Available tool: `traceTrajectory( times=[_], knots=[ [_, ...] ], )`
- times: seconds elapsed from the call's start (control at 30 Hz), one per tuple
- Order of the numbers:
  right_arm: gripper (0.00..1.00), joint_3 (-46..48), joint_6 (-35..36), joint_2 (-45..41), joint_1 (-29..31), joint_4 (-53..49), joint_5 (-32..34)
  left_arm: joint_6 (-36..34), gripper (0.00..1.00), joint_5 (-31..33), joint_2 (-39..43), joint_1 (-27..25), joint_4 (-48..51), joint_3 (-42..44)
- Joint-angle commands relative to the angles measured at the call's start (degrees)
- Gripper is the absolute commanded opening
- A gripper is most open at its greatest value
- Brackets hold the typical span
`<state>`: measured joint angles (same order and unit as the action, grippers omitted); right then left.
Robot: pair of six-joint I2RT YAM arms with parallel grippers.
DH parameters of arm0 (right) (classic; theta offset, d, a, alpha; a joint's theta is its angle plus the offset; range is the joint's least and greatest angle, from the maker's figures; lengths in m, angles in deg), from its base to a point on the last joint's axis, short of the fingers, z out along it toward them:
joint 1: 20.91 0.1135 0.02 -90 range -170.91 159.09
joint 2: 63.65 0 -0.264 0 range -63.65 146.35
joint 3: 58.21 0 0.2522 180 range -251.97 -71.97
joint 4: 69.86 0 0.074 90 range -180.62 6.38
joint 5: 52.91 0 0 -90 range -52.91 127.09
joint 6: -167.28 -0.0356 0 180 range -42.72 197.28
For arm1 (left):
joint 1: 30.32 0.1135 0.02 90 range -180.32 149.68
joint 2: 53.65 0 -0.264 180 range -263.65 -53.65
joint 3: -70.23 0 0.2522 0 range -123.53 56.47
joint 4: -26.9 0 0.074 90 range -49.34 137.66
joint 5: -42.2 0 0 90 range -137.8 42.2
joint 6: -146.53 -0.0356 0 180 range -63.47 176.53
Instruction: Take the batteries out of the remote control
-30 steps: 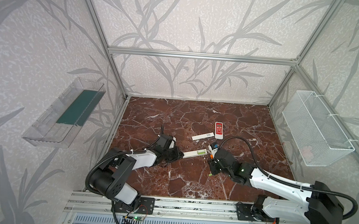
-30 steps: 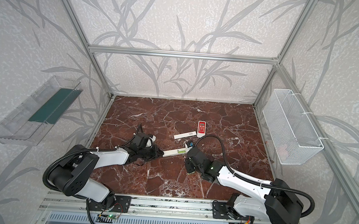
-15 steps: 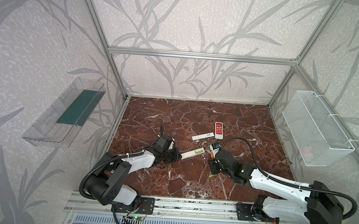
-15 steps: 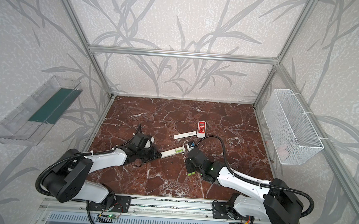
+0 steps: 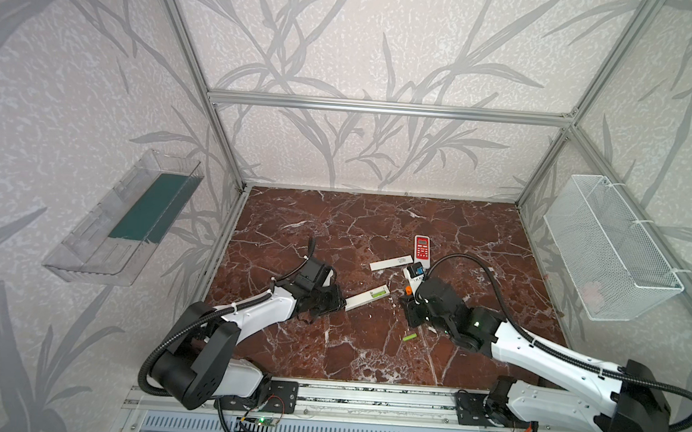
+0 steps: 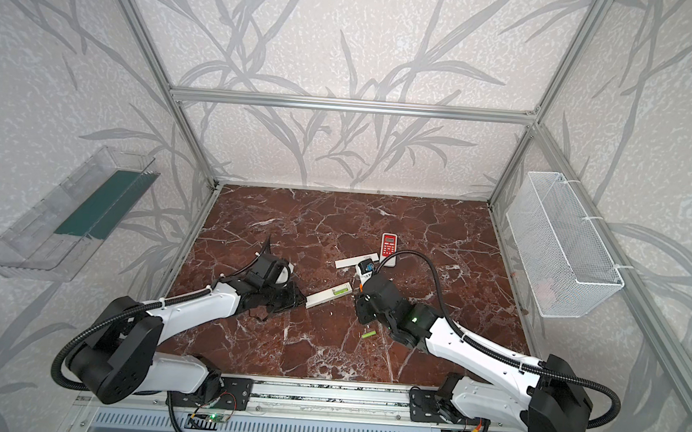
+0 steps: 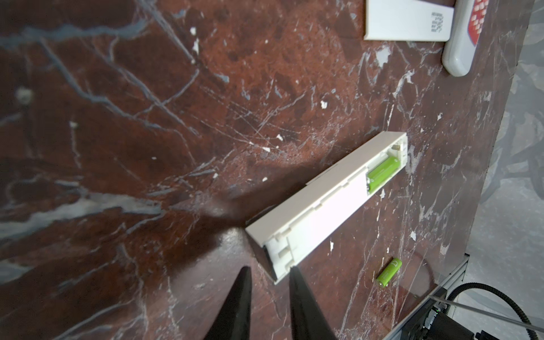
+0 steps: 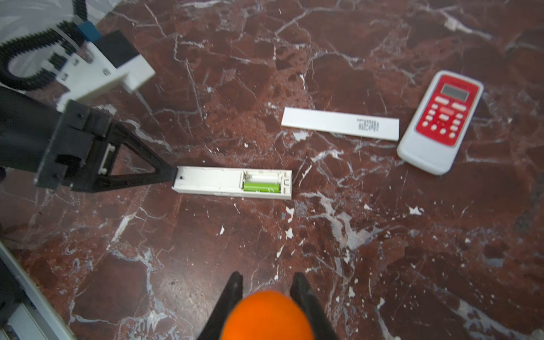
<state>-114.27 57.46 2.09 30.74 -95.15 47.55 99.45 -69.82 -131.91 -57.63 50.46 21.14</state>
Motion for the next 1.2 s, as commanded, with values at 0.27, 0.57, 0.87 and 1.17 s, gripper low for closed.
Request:
traceTrajectory(
  times=[0.27, 0.57, 0.87, 1.17],
  knots=[
    [0.00, -10.32, 2.99, 12.39, -7.39, 6.99, -4.79, -6.20, 0.23, 0.83, -10.17, -0.19, 1.77, -12.14],
    [0.00, -9.90, 1.27, 14.85, -8.37, 9.03, -5.62, -8.29, 0.22, -3.16, -23.78, -0.27, 1.68, -19.78],
    [0.00, -11.61, 2.23, 16.69, -10.06, 9.26, -6.81, -9.65, 0.20, -9.40, -28.05, -1.99, 0.02, -22.45],
    [0.00, -12.14, 1.80, 18.10, -10.16, 10.89, -8.87, -10.51, 0.20, -11.67, -31.45, -4.60, 0.09, -25.87]
  ],
)
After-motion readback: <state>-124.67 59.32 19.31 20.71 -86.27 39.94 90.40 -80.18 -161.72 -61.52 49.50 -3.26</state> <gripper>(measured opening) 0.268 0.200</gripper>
